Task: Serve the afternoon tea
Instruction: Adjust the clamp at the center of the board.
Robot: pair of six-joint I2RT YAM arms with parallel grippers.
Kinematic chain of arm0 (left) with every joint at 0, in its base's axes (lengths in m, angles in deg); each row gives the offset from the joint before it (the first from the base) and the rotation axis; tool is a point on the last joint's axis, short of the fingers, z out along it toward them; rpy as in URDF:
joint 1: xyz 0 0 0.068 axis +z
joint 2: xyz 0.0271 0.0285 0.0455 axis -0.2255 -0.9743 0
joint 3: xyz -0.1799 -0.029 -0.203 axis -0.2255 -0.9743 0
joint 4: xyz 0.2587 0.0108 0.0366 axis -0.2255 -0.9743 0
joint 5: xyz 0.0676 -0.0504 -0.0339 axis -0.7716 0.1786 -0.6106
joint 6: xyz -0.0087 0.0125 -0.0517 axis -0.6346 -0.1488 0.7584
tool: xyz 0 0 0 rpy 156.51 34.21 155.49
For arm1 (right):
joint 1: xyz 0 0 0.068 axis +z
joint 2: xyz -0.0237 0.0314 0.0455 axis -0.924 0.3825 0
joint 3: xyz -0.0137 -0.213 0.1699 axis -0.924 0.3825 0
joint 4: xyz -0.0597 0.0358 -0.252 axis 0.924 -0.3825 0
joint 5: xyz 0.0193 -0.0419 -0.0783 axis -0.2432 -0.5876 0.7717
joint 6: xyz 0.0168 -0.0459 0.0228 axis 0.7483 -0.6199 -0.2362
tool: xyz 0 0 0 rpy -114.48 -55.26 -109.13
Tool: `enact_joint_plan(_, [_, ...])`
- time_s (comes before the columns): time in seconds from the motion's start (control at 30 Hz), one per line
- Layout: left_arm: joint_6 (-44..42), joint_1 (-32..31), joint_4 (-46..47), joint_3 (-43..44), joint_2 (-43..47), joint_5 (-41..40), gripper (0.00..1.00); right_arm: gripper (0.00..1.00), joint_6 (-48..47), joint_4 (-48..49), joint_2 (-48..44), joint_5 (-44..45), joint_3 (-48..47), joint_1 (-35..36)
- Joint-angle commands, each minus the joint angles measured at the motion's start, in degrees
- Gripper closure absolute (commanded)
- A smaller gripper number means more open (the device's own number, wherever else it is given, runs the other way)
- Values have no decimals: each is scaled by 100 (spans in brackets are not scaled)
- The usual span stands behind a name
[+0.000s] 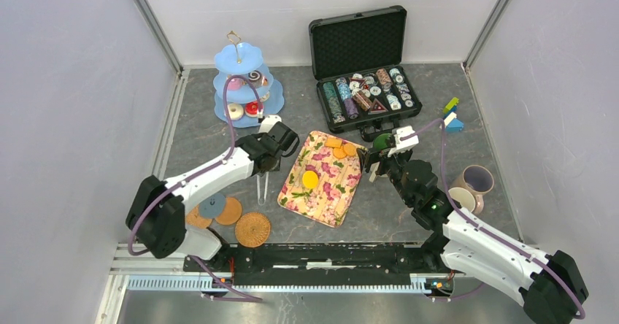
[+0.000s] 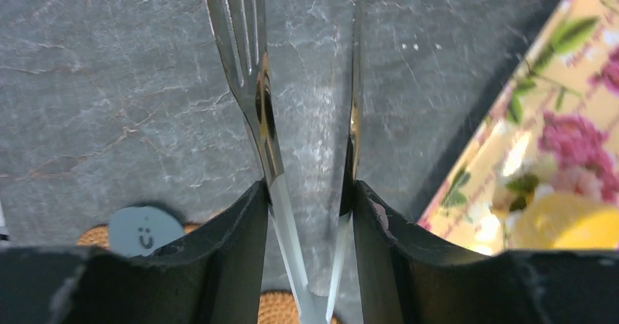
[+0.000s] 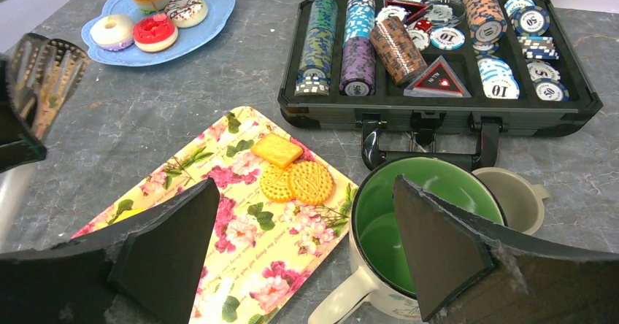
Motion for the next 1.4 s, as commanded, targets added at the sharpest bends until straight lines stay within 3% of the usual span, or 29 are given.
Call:
enact_joint_plan(0.0, [785,464,1437,-85,-456,-55,64,4,24,205,-108,28,75,-14])
enact_joint_plan(0.23, [1437,761,1461,27,-1074,233,65,4,74,221,-78,-96,73,-8])
enact_joint_plan(0.3, [1413,778,1592,-126,-1122,62,60,4,83,225,-92,-111,75,-13])
enact_joint_plan(0.5, [1371,783,2265,-811,-988,96,33,4,114,273,21,-145,83,-12])
enact_joint_plan(0.63, [1406,779,2663,-1197,-1028,-152,28,5,147,278,119,-217,62,-14])
enact_joint_plan(0.7, [1387,698,2937,-1416,-944,-460,27,5,177,319,127,-257,85,-13])
enact_joint_plan(0.97, [1440,-230,4138,-2110,-1124,-2284,6,5,255,448,397,-391,131,-12])
enact_joint_plan(1.2, [1512,-547,5008,-2491,-1431,-2808,10,6,258,468,421,-370,217,-14])
enact_joint_plan(1.37, [1178,-608,5690,-2736,-1445,-2957,25,6,270,466,407,-394,216,-12])
